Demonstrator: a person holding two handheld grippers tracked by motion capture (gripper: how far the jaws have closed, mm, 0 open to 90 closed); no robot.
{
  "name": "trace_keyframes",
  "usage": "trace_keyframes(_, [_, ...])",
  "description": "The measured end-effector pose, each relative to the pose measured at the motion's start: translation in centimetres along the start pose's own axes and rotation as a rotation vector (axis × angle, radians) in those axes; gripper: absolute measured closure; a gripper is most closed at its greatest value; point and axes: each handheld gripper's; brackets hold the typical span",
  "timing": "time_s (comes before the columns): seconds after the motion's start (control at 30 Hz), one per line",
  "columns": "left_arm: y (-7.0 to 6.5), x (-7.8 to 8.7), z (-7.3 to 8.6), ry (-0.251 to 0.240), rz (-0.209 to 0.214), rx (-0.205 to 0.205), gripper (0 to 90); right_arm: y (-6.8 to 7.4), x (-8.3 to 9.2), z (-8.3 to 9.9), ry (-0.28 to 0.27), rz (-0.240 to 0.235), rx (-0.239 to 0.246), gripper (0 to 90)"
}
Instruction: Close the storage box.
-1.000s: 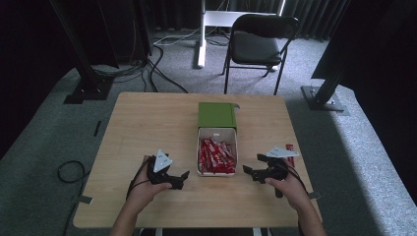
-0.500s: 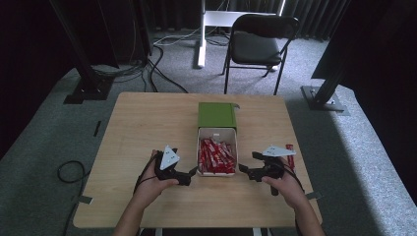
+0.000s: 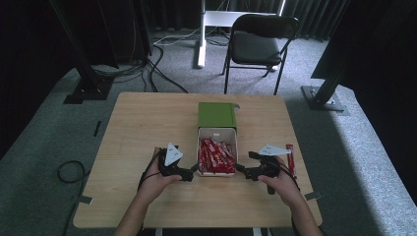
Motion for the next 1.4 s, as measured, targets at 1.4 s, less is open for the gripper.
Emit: trace_keyframes(1.4, [1.5, -1.8, -1.2, 0.039, 0.026, 0.045, 0.9, -0.5, -0.7, -0.8, 0.008, 0.038, -0.006, 13.0])
Point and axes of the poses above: each handheld gripper's, and its own axes: x roughly backward along the jaws, z roughly out of its underside, y roughly to its left, and after that the axes turned 8 degrees about y, right-handed
